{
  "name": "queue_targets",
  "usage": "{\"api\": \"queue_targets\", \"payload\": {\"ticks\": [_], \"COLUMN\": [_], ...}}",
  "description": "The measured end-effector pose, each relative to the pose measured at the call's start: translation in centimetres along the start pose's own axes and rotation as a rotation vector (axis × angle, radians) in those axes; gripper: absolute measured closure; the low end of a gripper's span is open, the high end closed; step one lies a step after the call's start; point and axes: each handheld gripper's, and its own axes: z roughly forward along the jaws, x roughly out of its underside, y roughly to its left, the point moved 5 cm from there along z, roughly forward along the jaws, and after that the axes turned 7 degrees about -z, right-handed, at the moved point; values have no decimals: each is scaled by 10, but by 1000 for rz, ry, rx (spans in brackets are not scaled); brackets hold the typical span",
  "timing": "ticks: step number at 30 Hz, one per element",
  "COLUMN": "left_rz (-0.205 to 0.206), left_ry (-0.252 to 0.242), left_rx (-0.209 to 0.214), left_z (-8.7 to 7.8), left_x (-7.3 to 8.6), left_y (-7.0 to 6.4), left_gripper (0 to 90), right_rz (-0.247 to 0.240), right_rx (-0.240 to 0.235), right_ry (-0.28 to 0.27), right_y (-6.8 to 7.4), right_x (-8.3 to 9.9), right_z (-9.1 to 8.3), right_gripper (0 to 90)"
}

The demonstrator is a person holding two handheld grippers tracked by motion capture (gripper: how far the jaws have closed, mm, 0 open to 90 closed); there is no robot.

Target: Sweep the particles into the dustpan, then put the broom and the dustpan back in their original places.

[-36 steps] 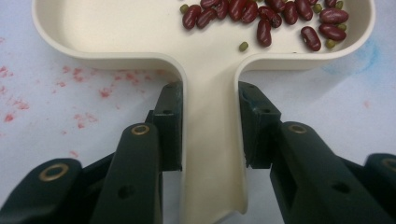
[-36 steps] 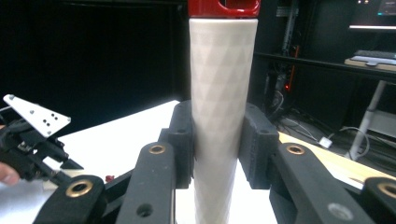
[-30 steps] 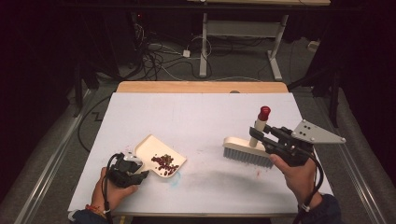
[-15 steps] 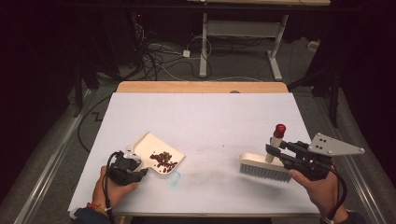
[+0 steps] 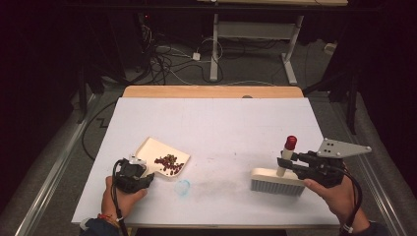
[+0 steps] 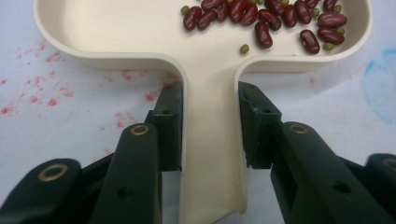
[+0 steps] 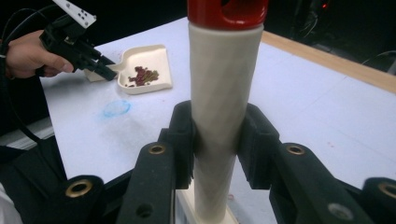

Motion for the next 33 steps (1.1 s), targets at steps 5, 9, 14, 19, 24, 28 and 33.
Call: {"api": "queue_targets", "payload": {"ticks": [5,9,14,19,24,28,33], "left_rz": [-45,-63,-10,19,60,63,83], "left_ry": [-15,-9,-3,-30,-54,-51,-56], "left_rx": [-18,20,19,61,55,70,82], "left_z": [3,1,0,-7,-10,-9,-10], "left_x": [1,5,8,11,12,14,14], "left_y": [-11,-23,-34,-37,-43,-44,-49], "left_gripper": [508,467,426,412,401,401,395], "right_rz": [9,60,94,118,177,209,220], "right_rx": [5,37,86,110,164,206,299], "right_ry": [6,-3,19,71,151,214,269], "right_y": [-12,-26,-46,-67,-91,-107,-122], "right_x": [-1,-1,1,-1,9,18,29], "right_z": [8,19,32,53,82,103,120], "right_gripper": [690,676,649,621,595,575,545]}}
